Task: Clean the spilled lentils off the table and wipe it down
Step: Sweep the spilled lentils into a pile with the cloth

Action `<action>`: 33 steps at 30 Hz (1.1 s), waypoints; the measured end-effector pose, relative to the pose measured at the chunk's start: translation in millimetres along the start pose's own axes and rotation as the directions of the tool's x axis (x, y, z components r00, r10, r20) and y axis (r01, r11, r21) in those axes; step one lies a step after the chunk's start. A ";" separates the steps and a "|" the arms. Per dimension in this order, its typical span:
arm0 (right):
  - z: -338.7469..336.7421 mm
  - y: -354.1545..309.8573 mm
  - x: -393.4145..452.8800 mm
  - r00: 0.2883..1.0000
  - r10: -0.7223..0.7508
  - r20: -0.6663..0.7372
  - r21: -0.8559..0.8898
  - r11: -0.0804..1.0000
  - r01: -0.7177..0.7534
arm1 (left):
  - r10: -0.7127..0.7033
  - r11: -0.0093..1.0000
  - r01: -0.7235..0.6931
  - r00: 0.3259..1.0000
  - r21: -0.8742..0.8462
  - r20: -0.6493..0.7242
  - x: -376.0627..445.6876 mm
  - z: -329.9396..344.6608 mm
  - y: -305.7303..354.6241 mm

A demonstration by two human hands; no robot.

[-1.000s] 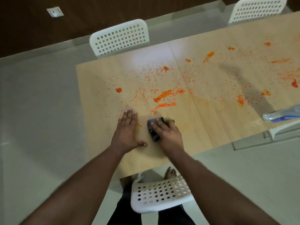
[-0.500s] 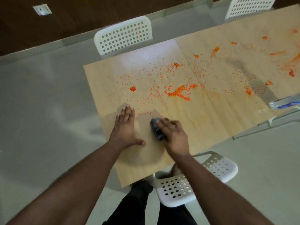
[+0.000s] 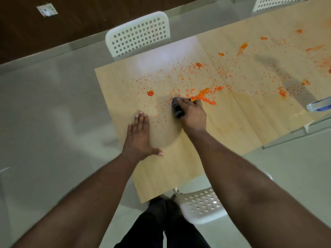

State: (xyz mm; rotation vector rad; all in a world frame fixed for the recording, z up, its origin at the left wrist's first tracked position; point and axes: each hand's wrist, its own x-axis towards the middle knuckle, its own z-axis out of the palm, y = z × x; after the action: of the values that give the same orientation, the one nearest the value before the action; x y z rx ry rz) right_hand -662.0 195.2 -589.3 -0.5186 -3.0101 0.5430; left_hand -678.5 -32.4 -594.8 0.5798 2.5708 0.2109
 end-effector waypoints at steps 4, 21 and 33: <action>-1.8 -2.8 -43.8 0.997 -0.060 -0.047 0.064 0.996 0.063 | -0.048 0.997 0.048 0.999 -0.055 -0.009 -11.3 -1.4 -2.2; 27.6 -59.7 -7.8 0.999 0.037 0.006 -0.046 0.998 -0.037 | 0.195 0.981 -0.194 0.981 -0.024 0.010 18.9 -32.4 -60.1; 61.0 -146.4 -156.0 0.995 0.033 -0.091 0.004 0.999 -0.032 | 0.362 0.928 -0.369 0.925 0.054 0.113 70.0 -72.9 -111.3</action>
State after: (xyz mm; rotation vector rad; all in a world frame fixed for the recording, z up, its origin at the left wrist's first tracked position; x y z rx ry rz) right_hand -567.2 -6.1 -592.7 -0.5768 -2.9197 0.5098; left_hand -810.3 -104.5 -589.7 1.0721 2.3612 0.2049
